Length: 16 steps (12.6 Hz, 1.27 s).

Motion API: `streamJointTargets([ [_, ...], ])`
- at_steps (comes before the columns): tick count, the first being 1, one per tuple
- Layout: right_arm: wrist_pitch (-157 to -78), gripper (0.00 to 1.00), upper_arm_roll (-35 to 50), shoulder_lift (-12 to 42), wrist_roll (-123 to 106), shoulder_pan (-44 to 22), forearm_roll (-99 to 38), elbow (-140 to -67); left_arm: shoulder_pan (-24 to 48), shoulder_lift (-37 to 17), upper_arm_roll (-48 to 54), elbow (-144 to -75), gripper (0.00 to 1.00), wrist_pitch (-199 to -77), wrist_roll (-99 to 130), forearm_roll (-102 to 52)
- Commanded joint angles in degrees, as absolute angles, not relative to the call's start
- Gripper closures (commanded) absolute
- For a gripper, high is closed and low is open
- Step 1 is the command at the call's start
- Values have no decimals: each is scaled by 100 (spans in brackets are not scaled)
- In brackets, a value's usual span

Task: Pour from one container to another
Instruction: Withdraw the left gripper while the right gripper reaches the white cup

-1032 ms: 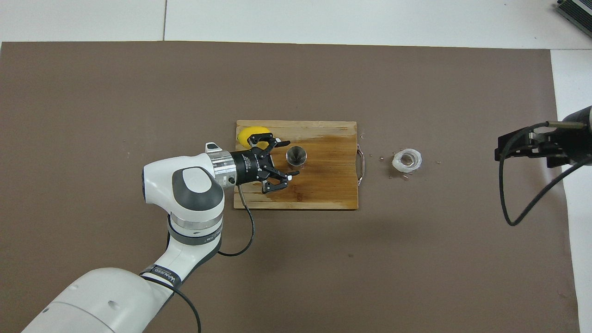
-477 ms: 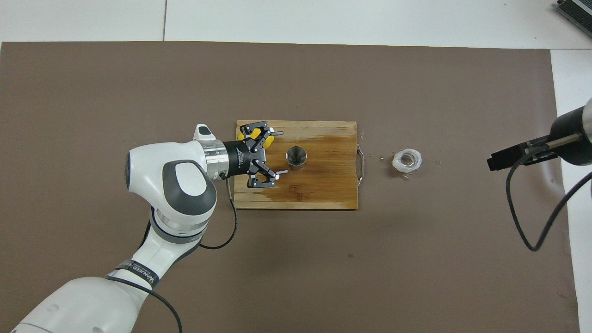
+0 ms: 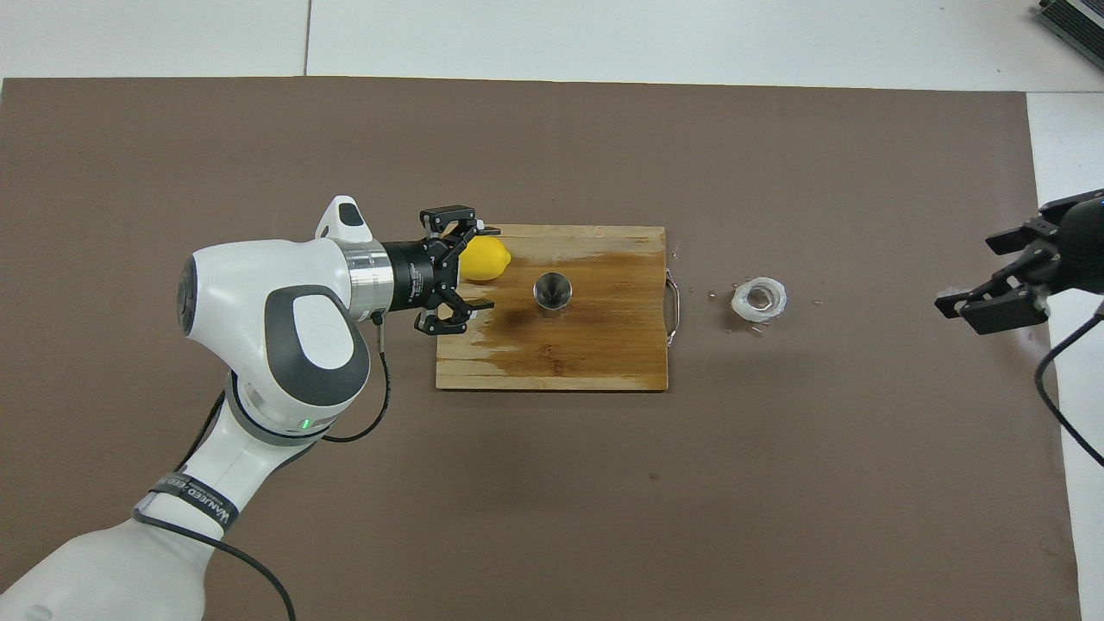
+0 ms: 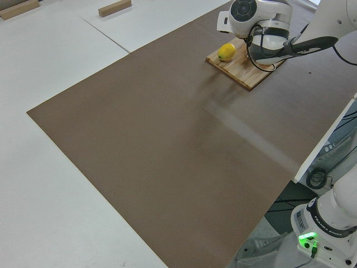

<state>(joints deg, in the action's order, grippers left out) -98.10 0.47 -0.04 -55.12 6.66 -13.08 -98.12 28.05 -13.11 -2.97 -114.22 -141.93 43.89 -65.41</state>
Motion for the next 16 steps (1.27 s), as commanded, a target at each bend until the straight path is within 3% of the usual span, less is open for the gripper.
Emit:
streamJointTargets([
  [1, -10440, 0, 88, -9, -7366, 983, -2324, -10606, 2568, -1213, -281, -11426, 0, -14221, 3729, -5961],
  [4, -10686, 0, 88, 850, -10003, 1388, -3987, -10793, 2488, -1064, -281, -11426, 0, -14168, 3080, -5119],
  [7, -10775, 0, 97, 1352, -11386, 1354, -4840, -10977, 2365, -862, -290, -11522, 0, -14072, 2068, -4782],
  [10, -10626, 0, 132, 2274, -12914, 1371, -5753, -10934, 2164, -739, -308, -11470, 0, -13967, 1881, -4099],
  [16, -10740, 0, 149, 2479, -13509, 1178, -5906, -11038, 1521, -712, -316, -10742, 0, -12221, 879, -2720],
])
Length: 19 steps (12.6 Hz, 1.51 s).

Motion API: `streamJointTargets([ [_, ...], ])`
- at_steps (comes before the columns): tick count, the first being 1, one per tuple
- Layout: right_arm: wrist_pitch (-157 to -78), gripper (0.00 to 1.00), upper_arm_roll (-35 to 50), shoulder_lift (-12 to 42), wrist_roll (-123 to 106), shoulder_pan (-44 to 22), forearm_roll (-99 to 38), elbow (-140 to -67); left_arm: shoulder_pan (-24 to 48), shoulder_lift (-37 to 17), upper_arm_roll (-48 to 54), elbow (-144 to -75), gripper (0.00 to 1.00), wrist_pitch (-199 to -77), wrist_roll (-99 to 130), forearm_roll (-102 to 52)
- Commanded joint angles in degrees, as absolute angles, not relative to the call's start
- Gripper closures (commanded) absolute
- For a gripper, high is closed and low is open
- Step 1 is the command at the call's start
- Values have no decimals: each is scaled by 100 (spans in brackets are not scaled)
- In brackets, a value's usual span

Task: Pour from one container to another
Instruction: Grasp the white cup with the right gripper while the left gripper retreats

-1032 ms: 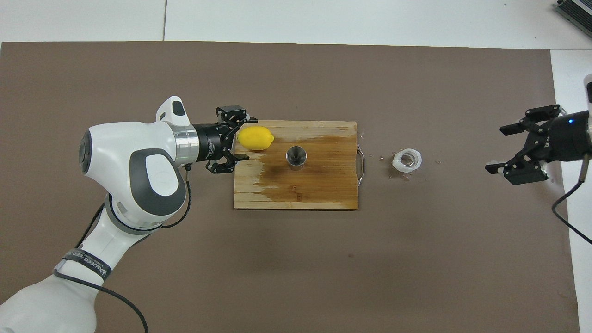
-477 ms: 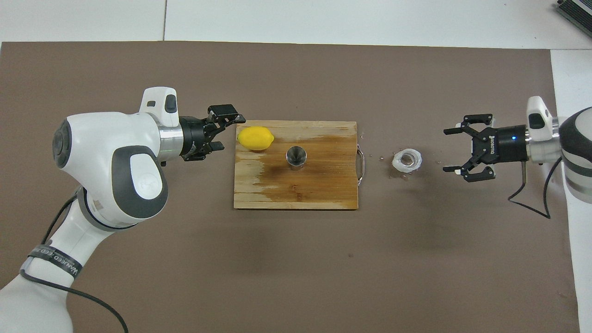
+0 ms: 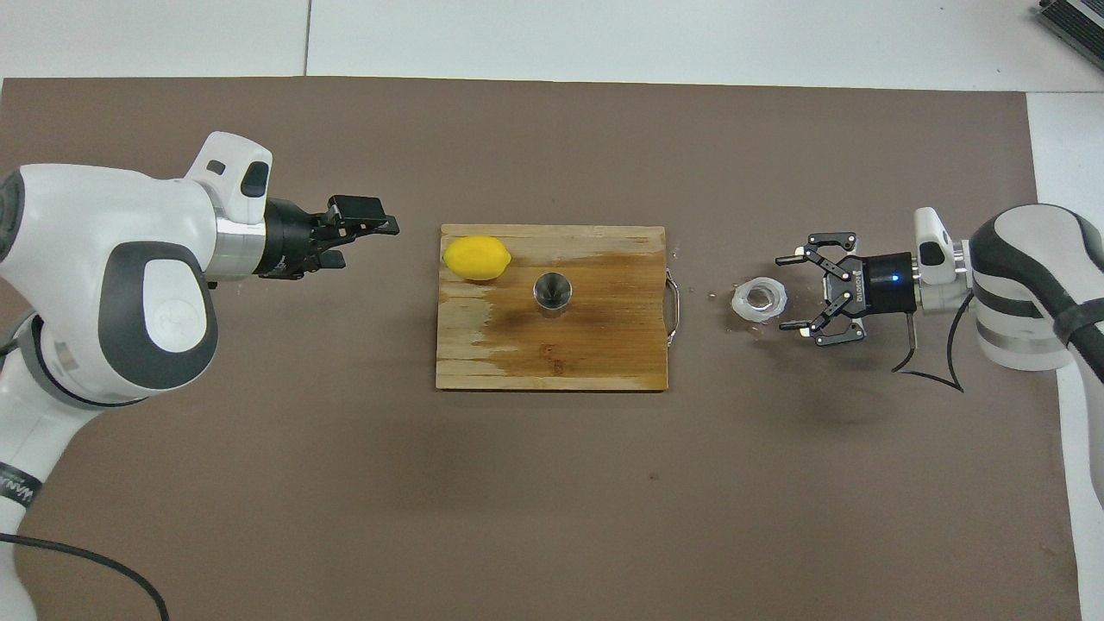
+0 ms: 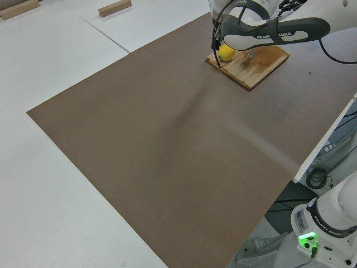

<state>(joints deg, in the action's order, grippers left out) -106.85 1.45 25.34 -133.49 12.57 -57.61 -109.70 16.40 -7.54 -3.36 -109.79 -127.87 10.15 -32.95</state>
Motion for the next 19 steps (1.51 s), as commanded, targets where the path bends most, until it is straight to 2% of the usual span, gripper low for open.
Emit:
streamJointTargets([
  [1, -10923, 0, 149, 2461, -13535, 1099, -5880, -11143, 1521, -642, -316, -10697, 0, -11930, 862, -2142],
  [5, -11162, 0, 149, 2549, -13702, 1002, -5880, -11311, 1266, -168, -316, -10775, 0, -10909, 250, -898],
  [9, -11293, 0, 149, 2540, -13711, 915, -5889, -11373, 714, 254, -308, -10968, 0, -10574, -603, -345],
  [11, -11329, 49, 149, 2540, -13685, 879, -5880, -11364, 388, 290, -316, -10899, 0, -10547, -1150, -282],
  [12, -11329, 68, 149, 2540, -13676, 879, -5880, -11347, 239, 290, -316, -10794, 0, -10442, -1186, -273],
  [13, -11329, 83, 149, 2540, -13658, 870, -5889, -11303, 72, 273, -308, -10628, 0, -10302, -1265, -98],
  [14, -11329, 93, 158, 2540, -13623, 861, -5906, -11294, 27, 246, -316, -10495, 0, -10240, -1483, 103],
  [16, -11329, 96, 167, 2470, -13126, 783, -5898, -11172, -78, 202, -308, -10293, 0, -10126, -1635, 141],
  [19, -11329, 96, 167, 2058, -11896, 485, -5871, -11066, -9, 158, -282, -9959, 0, -9888, -1626, 106],
])
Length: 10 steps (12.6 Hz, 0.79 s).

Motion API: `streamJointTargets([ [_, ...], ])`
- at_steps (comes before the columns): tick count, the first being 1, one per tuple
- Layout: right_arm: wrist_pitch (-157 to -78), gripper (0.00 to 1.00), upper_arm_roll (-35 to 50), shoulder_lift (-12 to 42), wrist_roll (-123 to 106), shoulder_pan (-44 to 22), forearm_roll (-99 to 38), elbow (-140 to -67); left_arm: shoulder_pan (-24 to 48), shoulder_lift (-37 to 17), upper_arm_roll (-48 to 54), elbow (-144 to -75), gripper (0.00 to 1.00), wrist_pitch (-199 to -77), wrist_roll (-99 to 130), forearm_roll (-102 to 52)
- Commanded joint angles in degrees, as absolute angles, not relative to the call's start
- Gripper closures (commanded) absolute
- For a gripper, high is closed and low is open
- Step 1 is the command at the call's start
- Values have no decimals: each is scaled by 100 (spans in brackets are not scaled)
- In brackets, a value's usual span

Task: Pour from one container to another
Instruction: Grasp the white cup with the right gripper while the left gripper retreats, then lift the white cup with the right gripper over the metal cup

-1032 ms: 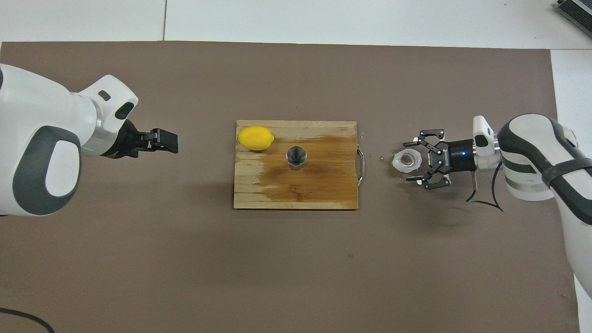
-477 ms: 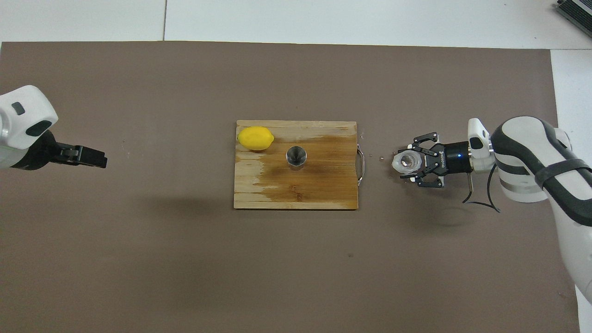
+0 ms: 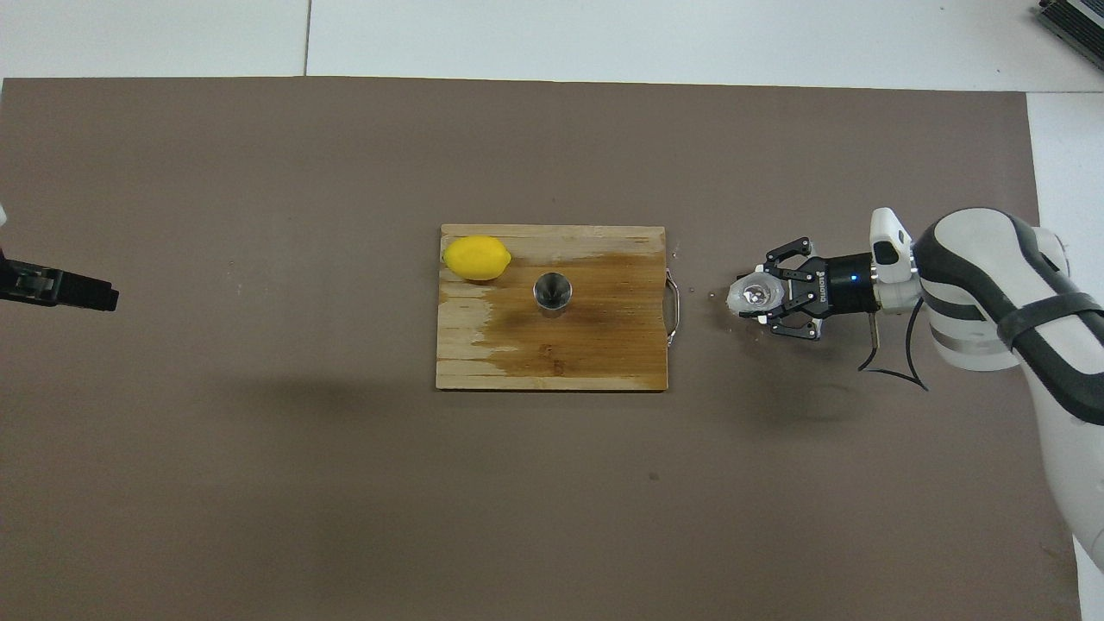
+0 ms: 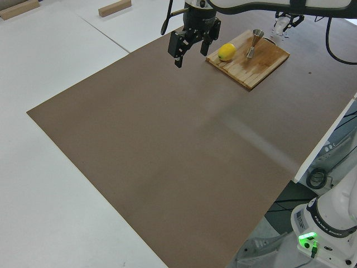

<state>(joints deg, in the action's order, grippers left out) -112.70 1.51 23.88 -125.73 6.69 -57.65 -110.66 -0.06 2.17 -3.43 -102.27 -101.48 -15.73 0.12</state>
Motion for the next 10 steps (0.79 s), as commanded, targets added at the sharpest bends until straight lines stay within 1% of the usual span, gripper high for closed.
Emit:
streamJointTargets([
  [1, -11373, 96, 167, 1891, -11404, 301, -5819, -11013, 0, 150, -264, -9854, 0, -9783, -1617, 105],
  [3, -11740, 96, 167, 1610, -10655, -42, -5792, -11004, 70, -8, -237, -9442, 0, -9468, -1608, 79],
  [5, -11847, 96, 167, 1565, -10346, -158, -5757, -11004, 131, -166, -237, -9159, 0, -9221, -1591, 79],
  [7, -11883, 95, 158, 1459, -9952, -307, -5644, -10960, 263, -115, -237, -9228, 0, -9158, -1530, 88],
  [8, -12022, 95, 167, 1468, -9706, -386, -5425, -10890, 394, -71, -246, -9289, 0, -9158, -1399, 88],
  [10, -12487, 95, 167, 1459, -9344, -763, -4837, -10863, 491, -79, -237, -9273, 0, -9158, -1143, 88],
])
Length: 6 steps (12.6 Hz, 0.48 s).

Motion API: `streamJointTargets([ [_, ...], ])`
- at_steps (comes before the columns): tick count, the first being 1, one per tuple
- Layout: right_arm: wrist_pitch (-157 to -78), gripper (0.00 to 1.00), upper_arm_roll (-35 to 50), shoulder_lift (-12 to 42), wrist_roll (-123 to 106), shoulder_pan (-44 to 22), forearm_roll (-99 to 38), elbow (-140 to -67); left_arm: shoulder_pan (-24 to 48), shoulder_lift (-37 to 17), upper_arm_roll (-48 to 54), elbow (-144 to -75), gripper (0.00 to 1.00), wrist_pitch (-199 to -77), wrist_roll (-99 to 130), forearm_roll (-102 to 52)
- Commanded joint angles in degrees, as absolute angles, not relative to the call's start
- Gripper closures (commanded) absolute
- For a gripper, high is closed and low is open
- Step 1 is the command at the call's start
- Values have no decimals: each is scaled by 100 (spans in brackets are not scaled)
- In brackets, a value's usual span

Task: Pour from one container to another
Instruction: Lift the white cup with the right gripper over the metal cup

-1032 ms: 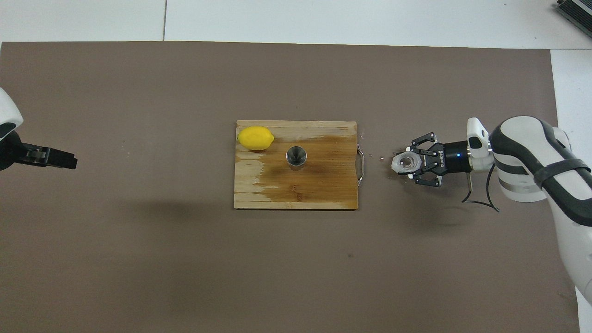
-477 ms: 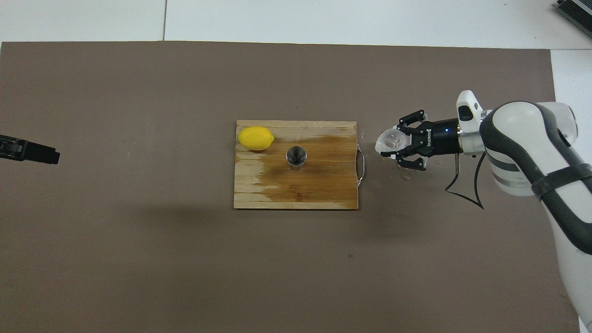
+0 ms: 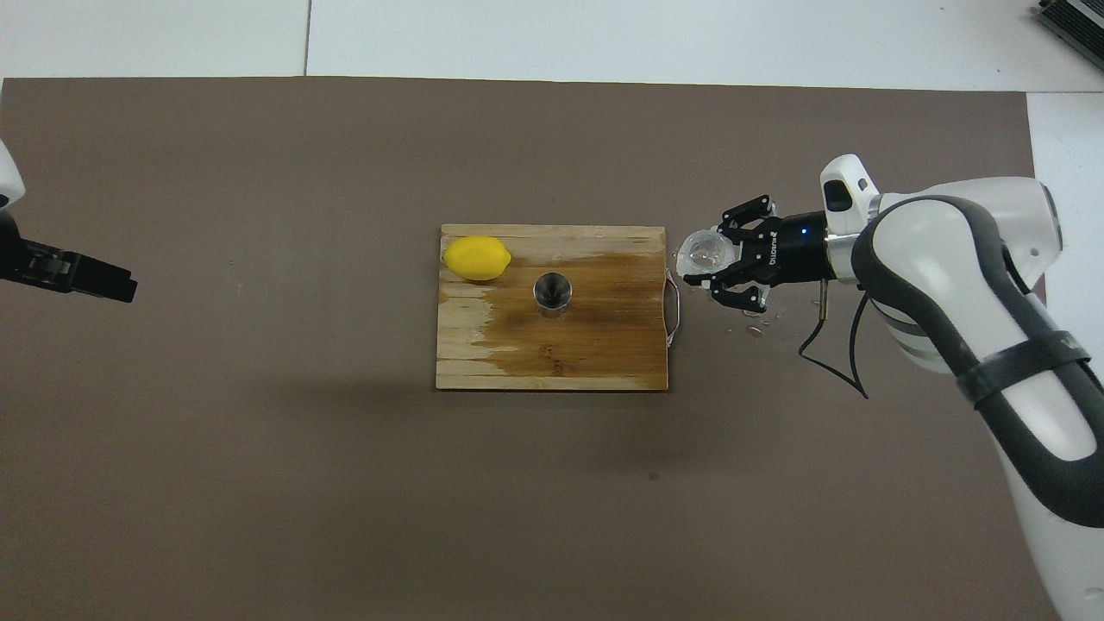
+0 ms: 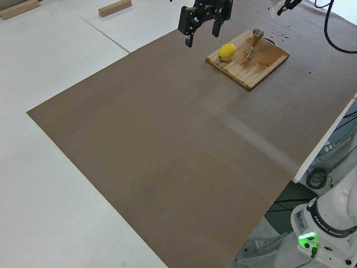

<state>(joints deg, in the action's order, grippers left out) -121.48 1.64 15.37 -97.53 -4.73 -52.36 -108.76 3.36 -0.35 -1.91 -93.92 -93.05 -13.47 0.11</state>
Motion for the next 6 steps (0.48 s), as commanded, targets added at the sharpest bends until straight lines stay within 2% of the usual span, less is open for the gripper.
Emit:
streamJointTargets([
  [1, -12637, 95, 167, 1468, -9256, -834, -4651, -10863, 510, -70, -246, -9299, 0, -9115, -1143, 88],
  [6, -12894, 95, 167, 1433, -8572, -1335, -3967, -10662, 509, 0, -237, -9431, 0, -9149, -1143, 88],
])
